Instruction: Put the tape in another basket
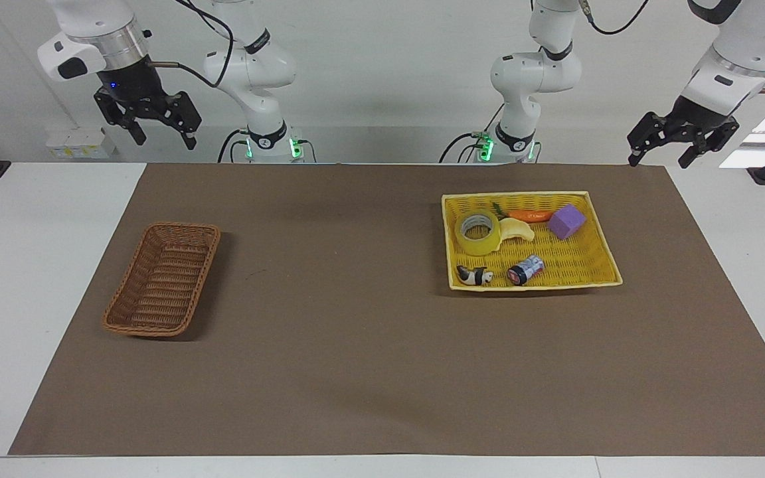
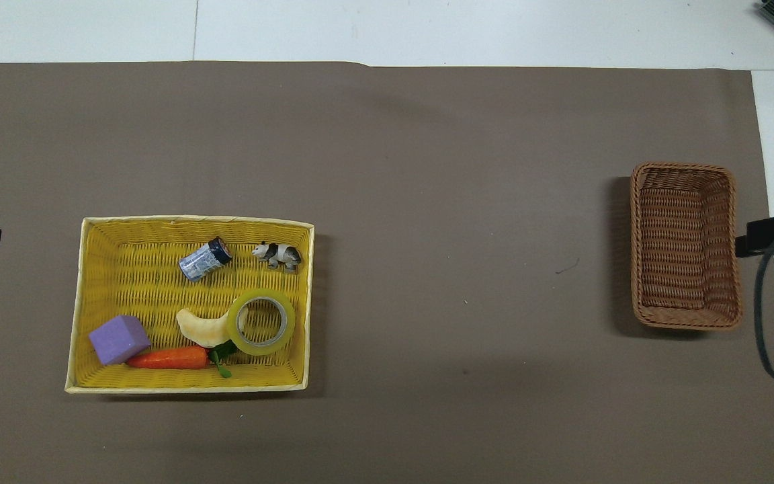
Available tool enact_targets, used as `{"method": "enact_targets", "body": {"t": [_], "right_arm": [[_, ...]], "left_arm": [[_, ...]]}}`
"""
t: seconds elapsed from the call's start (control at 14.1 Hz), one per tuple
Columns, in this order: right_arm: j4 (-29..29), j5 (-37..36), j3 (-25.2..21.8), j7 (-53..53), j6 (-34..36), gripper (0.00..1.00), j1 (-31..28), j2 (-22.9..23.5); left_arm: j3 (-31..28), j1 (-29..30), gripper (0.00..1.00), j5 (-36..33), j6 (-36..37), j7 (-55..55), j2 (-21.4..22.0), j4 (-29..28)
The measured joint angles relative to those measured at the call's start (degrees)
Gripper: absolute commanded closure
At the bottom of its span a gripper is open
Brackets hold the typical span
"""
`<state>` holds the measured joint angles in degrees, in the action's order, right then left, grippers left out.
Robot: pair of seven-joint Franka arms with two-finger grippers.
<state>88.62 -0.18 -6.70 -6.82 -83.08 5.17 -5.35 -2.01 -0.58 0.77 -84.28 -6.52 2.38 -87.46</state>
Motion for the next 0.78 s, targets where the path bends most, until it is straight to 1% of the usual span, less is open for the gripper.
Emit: {"method": "enact_targets", "body": {"t": [0.78], "right_arm": [[0.00,0.00,0.00,0.00,0.00,0.00,0.00,0.00]], "left_arm": [[-0.26,0.09,0.00,0.00,0.03,-0.02,1.15,-2.11]]}}
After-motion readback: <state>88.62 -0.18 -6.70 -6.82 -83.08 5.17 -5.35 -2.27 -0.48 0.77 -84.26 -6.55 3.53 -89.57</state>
